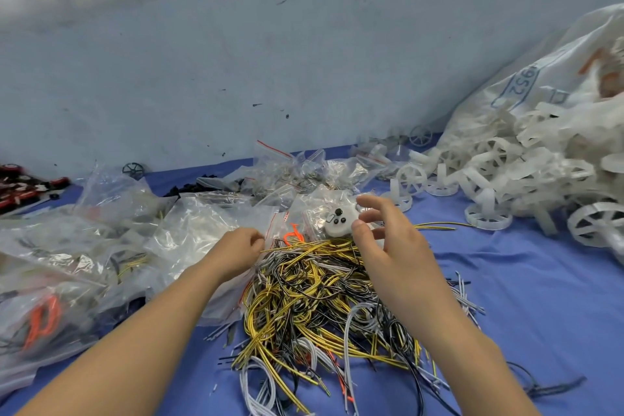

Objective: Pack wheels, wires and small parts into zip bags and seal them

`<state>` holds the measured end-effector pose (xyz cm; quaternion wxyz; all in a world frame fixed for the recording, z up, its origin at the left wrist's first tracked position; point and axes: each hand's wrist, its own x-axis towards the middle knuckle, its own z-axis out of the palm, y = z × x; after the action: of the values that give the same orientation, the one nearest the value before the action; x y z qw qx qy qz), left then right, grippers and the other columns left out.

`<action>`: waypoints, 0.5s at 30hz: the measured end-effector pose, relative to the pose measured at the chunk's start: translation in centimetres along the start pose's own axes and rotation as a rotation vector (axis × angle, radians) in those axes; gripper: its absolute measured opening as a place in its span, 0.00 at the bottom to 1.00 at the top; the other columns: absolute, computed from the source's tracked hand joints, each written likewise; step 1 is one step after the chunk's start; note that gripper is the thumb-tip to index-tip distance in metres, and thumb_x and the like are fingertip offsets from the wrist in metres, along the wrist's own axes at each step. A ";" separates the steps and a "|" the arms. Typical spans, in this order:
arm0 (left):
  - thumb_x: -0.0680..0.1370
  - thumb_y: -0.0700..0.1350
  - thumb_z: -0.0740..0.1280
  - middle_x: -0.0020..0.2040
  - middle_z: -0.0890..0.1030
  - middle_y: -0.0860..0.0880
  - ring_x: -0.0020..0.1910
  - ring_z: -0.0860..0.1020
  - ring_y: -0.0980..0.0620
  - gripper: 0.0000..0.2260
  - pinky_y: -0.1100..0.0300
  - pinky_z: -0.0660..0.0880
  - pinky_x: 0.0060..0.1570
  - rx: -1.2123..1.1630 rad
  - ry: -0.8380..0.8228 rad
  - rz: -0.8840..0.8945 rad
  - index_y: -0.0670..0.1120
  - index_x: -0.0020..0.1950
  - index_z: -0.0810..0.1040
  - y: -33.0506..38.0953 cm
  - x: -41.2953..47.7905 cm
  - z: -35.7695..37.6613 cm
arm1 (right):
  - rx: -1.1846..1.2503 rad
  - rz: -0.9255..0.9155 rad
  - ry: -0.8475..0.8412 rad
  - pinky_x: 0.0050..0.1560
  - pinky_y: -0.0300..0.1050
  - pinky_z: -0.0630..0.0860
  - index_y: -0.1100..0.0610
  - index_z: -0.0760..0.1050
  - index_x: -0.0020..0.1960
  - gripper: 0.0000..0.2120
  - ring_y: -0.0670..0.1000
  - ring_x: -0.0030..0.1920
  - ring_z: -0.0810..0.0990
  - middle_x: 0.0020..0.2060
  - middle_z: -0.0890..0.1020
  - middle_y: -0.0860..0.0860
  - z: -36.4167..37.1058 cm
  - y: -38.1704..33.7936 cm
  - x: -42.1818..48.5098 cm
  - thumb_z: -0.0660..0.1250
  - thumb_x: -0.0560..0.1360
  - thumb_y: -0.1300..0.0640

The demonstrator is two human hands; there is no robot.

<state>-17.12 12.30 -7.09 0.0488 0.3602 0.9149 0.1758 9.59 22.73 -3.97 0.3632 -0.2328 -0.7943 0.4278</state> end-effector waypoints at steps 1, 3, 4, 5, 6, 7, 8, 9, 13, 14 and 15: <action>0.82 0.50 0.61 0.59 0.81 0.46 0.54 0.78 0.49 0.15 0.55 0.74 0.58 -0.012 -0.014 -0.028 0.44 0.63 0.78 0.1 0.3 0.2 | 0.000 0.001 0.001 0.57 0.53 0.76 0.41 0.68 0.66 0.13 0.42 0.55 0.76 0.55 0.75 0.38 0.0 0.0 0.1 0.59 0.82 0.46; 0.82 0.55 0.61 0.60 0.80 0.44 0.55 0.78 0.48 0.20 0.54 0.74 0.58 -0.018 -0.045 -0.072 0.42 0.65 0.76 0.1 0.9 0.6 | -0.003 0.002 -0.001 0.57 0.53 0.76 0.41 0.68 0.66 0.13 0.41 0.54 0.76 0.55 0.75 0.38 0.1 0.1 0.2 0.59 0.82 0.47; 0.81 0.56 0.61 0.61 0.79 0.43 0.57 0.78 0.47 0.21 0.53 0.74 0.58 -0.010 -0.046 -0.083 0.42 0.66 0.75 0.1 1.1 0.7 | -0.003 0.001 -0.002 0.57 0.52 0.76 0.41 0.68 0.66 0.13 0.41 0.54 0.76 0.55 0.75 0.38 0.1 0.1 0.3 0.59 0.82 0.47; 0.81 0.56 0.62 0.62 0.79 0.43 0.57 0.78 0.46 0.21 0.53 0.74 0.58 -0.003 -0.034 -0.090 0.42 0.67 0.74 -0.1 1.3 0.8 | -0.001 0.001 -0.001 0.56 0.52 0.76 0.41 0.68 0.66 0.13 0.41 0.54 0.76 0.54 0.75 0.38 0.1 0.1 0.4 0.59 0.82 0.47; 0.81 0.55 0.63 0.61 0.79 0.43 0.55 0.78 0.46 0.21 0.53 0.75 0.57 0.000 -0.018 -0.093 0.42 0.66 0.74 -0.1 1.4 0.9 | 0.002 0.002 0.000 0.56 0.52 0.76 0.41 0.68 0.66 0.13 0.42 0.54 0.76 0.54 0.75 0.39 0.1 0.1 0.4 0.59 0.82 0.48; 0.81 0.55 0.63 0.59 0.80 0.44 0.53 0.78 0.47 0.19 0.53 0.75 0.55 0.004 -0.006 -0.093 0.43 0.65 0.75 -0.1 1.5 0.9 | 0.006 0.002 0.001 0.56 0.52 0.77 0.41 0.68 0.66 0.13 0.42 0.54 0.76 0.54 0.75 0.39 0.1 0.1 0.4 0.59 0.82 0.48; 0.81 0.53 0.63 0.56 0.80 0.44 0.50 0.77 0.48 0.16 0.55 0.75 0.52 0.015 0.003 -0.087 0.44 0.62 0.77 0.0 1.5 0.9 | 0.010 0.001 0.001 0.56 0.52 0.77 0.42 0.68 0.66 0.13 0.43 0.54 0.76 0.55 0.75 0.39 0.1 0.1 0.5 0.59 0.82 0.48; 0.81 0.52 0.63 0.50 0.81 0.45 0.45 0.77 0.49 0.12 0.56 0.74 0.48 0.032 0.015 -0.078 0.45 0.57 0.78 0.1 1.5 0.9 | 0.013 -0.001 0.002 0.56 0.52 0.76 0.42 0.68 0.67 0.13 0.43 0.54 0.76 0.55 0.75 0.40 0.2 0.1 0.5 0.59 0.82 0.48; 0.79 0.42 0.61 0.33 0.74 0.45 0.30 0.70 0.48 0.12 0.59 0.69 0.34 -0.001 0.007 -0.165 0.44 0.35 0.71 0.3 1.5 0.5 | 0.011 -0.007 0.008 0.56 0.51 0.76 0.43 0.69 0.67 0.13 0.42 0.54 0.76 0.54 0.75 0.39 0.3 0.1 0.5 0.59 0.82 0.48; 0.79 0.42 0.61 0.31 0.71 0.45 0.29 0.68 0.48 0.14 0.59 0.69 0.33 -0.028 -0.017 -0.199 0.44 0.33 0.70 0.2 1.4 0.4 | 0.009 -0.006 0.005 0.56 0.51 0.76 0.43 0.69 0.67 0.13 0.42 0.54 0.76 0.54 0.75 0.39 0.3 0.0 0.4 0.59 0.82 0.49; 0.79 0.42 0.61 0.31 0.70 0.45 0.29 0.68 0.48 0.14 0.60 0.69 0.33 -0.052 -0.032 -0.232 0.43 0.34 0.71 0.2 1.4 0.3 | 0.007 -0.005 0.002 0.56 0.51 0.76 0.43 0.69 0.67 0.13 0.42 0.53 0.76 0.55 0.75 0.40 0.2 0.1 0.4 0.59 0.82 0.49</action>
<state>-17.97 13.46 -7.25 0.0928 0.2533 0.9446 0.1869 9.14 22.92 -3.95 0.3661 -0.2299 -0.7929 0.4293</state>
